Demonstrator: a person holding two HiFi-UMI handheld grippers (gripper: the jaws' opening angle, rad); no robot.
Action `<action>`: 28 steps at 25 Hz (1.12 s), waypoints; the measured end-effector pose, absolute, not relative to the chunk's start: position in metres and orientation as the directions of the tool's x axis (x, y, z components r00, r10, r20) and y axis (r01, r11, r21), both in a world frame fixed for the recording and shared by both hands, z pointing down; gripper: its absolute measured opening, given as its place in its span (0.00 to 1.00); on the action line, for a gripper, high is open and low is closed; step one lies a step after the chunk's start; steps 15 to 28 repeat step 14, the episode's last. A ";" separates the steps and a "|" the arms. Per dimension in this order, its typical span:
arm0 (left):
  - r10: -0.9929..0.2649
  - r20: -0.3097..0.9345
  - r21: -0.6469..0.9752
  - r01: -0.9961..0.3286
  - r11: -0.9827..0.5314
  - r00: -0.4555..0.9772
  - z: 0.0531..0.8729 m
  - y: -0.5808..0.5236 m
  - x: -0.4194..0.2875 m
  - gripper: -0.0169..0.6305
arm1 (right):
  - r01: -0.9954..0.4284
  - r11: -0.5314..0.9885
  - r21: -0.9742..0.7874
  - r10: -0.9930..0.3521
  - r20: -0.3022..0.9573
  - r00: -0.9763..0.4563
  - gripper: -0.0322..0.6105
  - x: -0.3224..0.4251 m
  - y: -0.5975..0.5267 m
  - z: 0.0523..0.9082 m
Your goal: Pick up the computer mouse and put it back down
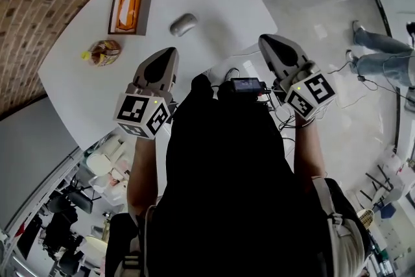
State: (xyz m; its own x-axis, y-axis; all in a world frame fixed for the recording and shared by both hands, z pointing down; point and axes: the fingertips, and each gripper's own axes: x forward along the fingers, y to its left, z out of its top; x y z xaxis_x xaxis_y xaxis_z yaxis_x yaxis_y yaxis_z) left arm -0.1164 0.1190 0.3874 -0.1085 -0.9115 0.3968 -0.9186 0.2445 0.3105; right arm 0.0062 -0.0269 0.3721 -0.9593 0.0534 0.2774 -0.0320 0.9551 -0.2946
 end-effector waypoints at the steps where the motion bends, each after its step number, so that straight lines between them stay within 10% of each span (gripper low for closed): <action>1: -0.912 0.395 0.313 -0.917 0.249 -0.112 0.387 0.120 -0.117 0.05 | -0.028 0.956 -0.293 0.058 0.279 -0.958 0.07 0.005 -0.026 0.372; 28: -0.918 0.381 0.329 -0.910 0.250 -0.115 0.384 0.122 -0.121 0.05 | -0.014 0.964 -0.265 0.067 0.294 -0.953 0.07 0.002 -0.022 0.367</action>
